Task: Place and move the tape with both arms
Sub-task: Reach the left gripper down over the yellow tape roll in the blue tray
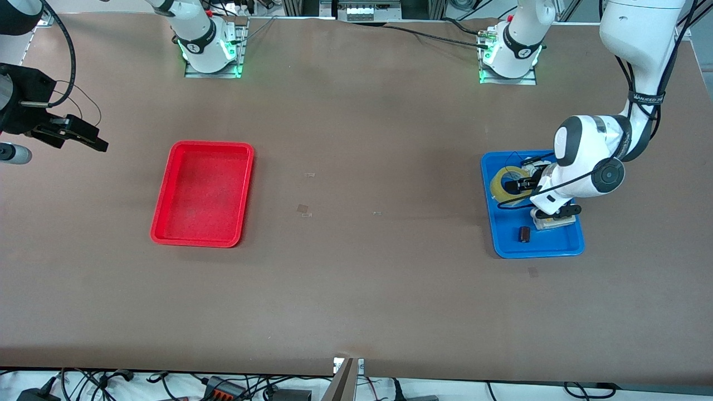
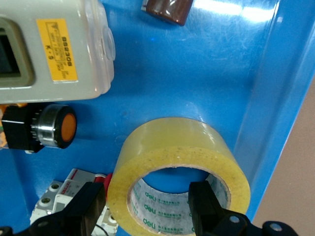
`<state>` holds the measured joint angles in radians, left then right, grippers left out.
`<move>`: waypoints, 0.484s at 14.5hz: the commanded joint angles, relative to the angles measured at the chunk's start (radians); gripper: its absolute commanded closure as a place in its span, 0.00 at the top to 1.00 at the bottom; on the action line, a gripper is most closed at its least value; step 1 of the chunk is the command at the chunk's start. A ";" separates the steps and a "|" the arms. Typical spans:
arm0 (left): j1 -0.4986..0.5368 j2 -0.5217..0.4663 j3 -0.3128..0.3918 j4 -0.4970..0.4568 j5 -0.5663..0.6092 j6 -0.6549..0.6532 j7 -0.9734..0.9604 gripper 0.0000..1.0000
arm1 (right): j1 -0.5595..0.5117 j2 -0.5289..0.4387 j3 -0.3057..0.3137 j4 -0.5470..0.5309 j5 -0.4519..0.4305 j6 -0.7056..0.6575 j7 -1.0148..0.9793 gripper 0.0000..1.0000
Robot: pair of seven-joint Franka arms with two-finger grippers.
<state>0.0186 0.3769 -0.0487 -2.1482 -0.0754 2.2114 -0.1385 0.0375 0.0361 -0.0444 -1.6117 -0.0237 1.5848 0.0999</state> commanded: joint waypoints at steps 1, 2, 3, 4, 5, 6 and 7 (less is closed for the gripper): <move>-0.003 0.008 0.003 0.002 0.000 0.014 0.019 1.00 | -0.007 -0.002 0.001 -0.001 0.013 0.006 -0.022 0.98; -0.003 0.011 0.003 0.002 0.000 0.016 0.019 1.00 | -0.007 -0.002 0.001 -0.001 0.013 0.006 -0.022 0.98; -0.003 0.014 0.003 0.002 0.000 0.022 0.019 1.00 | -0.007 -0.002 0.001 -0.001 0.013 0.006 -0.022 0.98; -0.003 0.026 0.003 0.004 0.000 0.024 0.019 0.98 | -0.007 -0.001 0.001 -0.001 0.014 0.006 -0.022 0.98; -0.003 0.031 0.003 0.002 0.000 0.027 0.019 0.93 | -0.007 -0.001 0.001 -0.001 0.013 0.006 -0.022 0.98; -0.003 0.031 0.003 0.002 0.000 0.028 0.019 0.84 | -0.007 -0.001 0.001 -0.001 0.013 0.007 -0.022 0.98; -0.005 0.031 0.003 0.002 0.000 0.028 0.019 0.72 | -0.005 -0.001 0.001 -0.001 0.014 0.007 -0.022 0.98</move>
<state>0.0189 0.3996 -0.0480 -2.1479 -0.0751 2.2294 -0.1373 0.0376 0.0386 -0.0444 -1.6117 -0.0237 1.5859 0.0999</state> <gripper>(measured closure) 0.145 0.013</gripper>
